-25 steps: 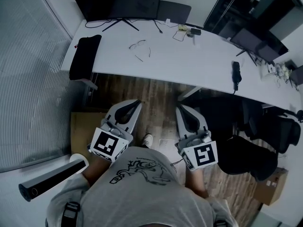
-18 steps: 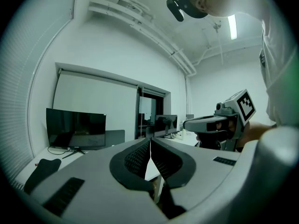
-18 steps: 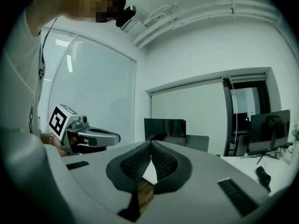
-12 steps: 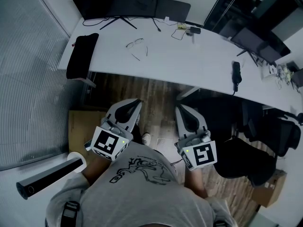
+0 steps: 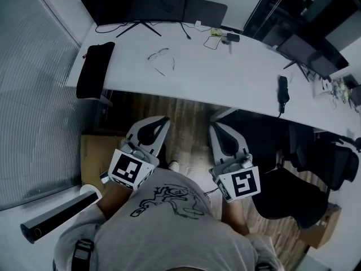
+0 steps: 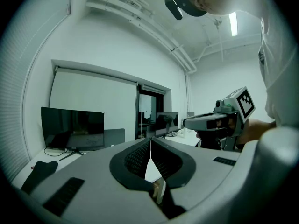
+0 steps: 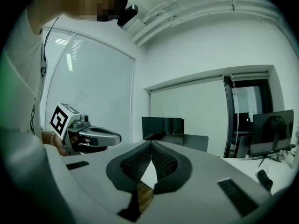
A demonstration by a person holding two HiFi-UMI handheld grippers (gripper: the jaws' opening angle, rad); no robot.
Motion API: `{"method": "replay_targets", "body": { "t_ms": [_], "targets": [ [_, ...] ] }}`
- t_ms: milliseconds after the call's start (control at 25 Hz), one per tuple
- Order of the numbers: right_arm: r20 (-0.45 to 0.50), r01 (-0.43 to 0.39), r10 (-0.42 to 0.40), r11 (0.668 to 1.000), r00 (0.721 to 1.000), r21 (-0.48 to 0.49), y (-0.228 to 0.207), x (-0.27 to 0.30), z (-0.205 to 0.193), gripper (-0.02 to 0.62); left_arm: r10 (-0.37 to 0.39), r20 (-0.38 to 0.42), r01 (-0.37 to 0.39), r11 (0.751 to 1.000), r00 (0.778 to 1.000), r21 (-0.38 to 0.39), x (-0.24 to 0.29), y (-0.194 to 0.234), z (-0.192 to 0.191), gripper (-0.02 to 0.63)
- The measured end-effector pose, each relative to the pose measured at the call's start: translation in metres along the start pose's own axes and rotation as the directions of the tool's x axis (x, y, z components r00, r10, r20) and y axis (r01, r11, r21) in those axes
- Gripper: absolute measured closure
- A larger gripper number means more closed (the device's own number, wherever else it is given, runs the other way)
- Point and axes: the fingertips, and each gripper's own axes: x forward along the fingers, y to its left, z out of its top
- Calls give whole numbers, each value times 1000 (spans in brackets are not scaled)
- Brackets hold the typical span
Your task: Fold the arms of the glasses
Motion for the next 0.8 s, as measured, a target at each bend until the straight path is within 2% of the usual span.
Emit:
{"method": "replay_targets", "body": {
  "t_ms": [320, 800],
  "targets": [
    [-7, -10, 10, 1000, 1000, 8, -23, 47, 5, 586, 1, 13, -1, 1000, 1000, -1, 37, 40, 12, 583],
    [-29, -14, 14, 1000, 999, 15, -59, 153, 25, 586, -5, -9, 5, 1000, 1000, -12, 95, 136, 24, 583]
  ]
}}
